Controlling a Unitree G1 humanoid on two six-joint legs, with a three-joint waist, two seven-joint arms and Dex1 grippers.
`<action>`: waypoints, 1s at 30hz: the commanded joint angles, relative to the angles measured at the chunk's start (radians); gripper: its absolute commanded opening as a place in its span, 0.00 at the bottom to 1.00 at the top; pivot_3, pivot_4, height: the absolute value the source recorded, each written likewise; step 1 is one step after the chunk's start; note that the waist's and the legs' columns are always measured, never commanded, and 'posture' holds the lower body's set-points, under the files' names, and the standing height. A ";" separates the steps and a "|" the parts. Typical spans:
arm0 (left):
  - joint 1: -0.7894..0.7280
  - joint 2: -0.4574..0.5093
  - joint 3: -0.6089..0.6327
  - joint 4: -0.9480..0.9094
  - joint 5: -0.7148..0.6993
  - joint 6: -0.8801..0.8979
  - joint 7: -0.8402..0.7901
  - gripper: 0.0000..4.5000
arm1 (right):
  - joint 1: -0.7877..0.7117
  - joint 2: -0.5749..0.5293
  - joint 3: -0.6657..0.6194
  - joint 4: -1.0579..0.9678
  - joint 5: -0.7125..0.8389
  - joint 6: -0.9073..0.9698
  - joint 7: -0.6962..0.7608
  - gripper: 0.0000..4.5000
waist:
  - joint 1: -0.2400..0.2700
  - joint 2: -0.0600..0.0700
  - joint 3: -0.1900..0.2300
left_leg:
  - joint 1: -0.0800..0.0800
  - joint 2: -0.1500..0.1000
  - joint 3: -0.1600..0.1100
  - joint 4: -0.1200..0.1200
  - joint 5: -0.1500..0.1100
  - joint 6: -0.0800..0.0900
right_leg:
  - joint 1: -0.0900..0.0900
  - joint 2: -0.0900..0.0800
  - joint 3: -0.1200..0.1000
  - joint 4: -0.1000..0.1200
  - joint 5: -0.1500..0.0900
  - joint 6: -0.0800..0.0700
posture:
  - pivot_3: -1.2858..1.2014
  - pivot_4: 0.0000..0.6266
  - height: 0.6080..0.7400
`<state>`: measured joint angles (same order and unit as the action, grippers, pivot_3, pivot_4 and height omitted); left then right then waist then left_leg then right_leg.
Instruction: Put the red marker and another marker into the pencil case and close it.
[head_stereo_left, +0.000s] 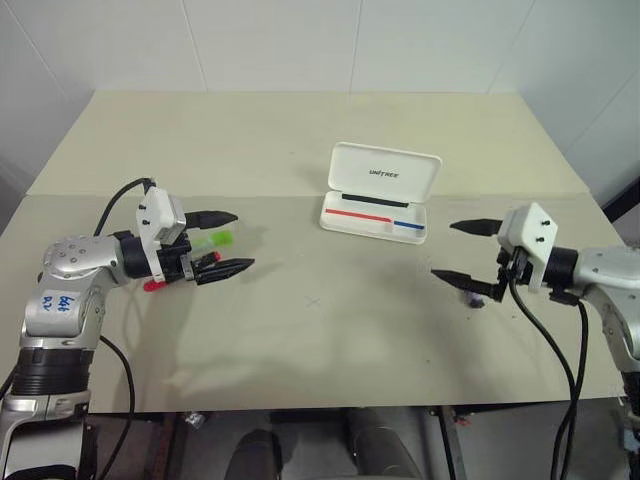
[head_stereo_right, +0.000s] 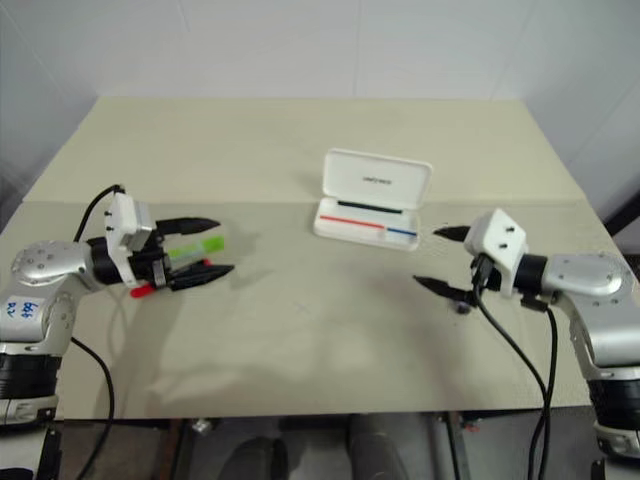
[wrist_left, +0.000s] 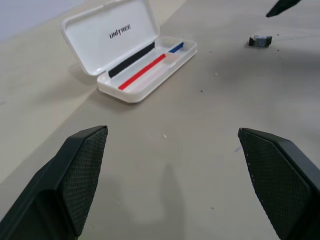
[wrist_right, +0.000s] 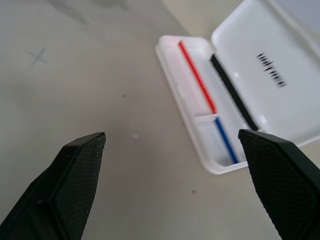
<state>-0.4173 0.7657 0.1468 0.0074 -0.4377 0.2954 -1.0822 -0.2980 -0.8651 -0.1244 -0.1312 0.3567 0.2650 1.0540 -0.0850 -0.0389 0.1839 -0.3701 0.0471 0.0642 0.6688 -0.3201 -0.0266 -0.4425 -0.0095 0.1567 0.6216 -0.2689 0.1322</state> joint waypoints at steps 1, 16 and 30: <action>-0.006 0.016 0.032 -0.058 -0.028 0.019 0.010 1.00 | -0.022 0.009 -0.014 -0.039 0.017 0.006 -0.018 1.00 | -0.001 0.000 0.000 | 0.000 0.000 0.000 0.001 0.000 0.000 | 0.000 0.000 0.000 0.000 0.000 0.000 | 0.52 0.24 1.00; -0.026 0.044 0.064 -0.030 -0.045 0.020 -0.009 1.00 | -0.232 0.021 0.137 -0.082 0.078 0.260 0.056 1.00 | -0.004 0.000 0.000 | -0.001 0.001 -0.001 0.008 0.000 0.000 | 0.000 0.000 -0.002 0.005 0.000 -0.001 | 0.52 0.24 1.00; 0.011 0.043 0.086 -0.098 -0.067 0.057 0.017 1.00 | -0.535 0.178 0.394 0.454 -0.277 0.015 0.031 0.40 | -0.014 0.000 0.000 | -0.001 0.001 0.000 0.008 0.000 0.000 | -0.001 0.000 -0.002 0.004 0.000 -0.001 | 0.52 0.24 1.00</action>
<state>-0.4111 0.8054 0.2158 -0.0367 -0.4817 0.3487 -1.0748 -0.7979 -0.6913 0.2717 0.2841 0.1101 0.3183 1.0881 -0.0994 -0.0384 0.1844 -0.3715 0.0477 0.0644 0.6769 -0.3206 -0.0264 -0.4436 -0.0099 0.1548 0.6258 -0.2692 0.1310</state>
